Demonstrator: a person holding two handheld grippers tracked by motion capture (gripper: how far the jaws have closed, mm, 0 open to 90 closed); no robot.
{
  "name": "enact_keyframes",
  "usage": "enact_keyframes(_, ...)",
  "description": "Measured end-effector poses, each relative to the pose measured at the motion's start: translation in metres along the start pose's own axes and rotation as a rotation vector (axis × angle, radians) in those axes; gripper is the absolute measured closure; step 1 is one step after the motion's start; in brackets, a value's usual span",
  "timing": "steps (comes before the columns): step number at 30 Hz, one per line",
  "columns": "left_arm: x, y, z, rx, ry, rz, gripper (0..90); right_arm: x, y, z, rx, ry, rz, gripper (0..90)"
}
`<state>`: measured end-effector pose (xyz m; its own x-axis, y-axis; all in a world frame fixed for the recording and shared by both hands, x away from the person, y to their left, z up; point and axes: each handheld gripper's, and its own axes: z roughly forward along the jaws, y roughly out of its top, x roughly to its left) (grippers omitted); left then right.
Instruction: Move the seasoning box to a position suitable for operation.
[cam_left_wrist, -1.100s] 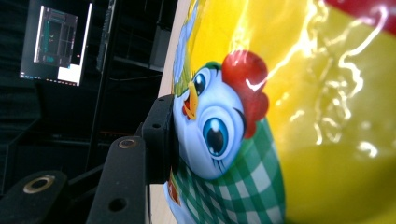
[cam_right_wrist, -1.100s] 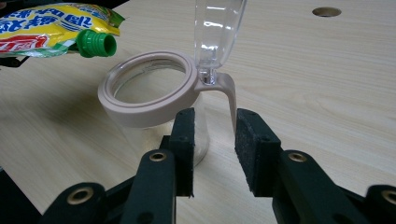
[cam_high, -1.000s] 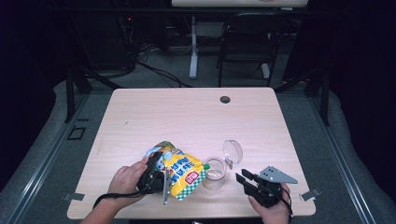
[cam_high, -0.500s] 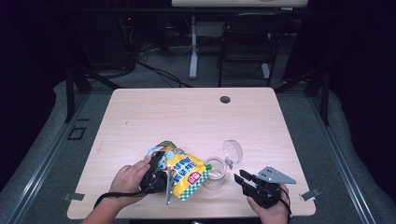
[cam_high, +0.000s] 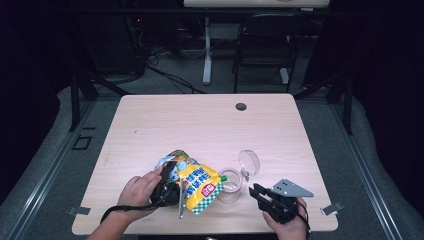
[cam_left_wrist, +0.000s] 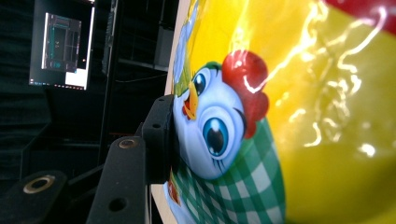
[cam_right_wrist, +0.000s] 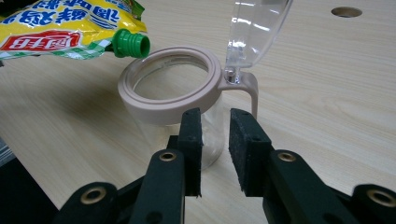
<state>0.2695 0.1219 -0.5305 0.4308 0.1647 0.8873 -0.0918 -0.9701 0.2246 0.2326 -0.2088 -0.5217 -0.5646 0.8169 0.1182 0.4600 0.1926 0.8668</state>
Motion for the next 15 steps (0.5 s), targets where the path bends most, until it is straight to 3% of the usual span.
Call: enact_keyframes(15,-0.0006,0.0051,0.0011,0.001,-0.004,0.007,54.5,0.0094,0.0040,-0.0014,-0.022,0.025,-0.029,76.4)
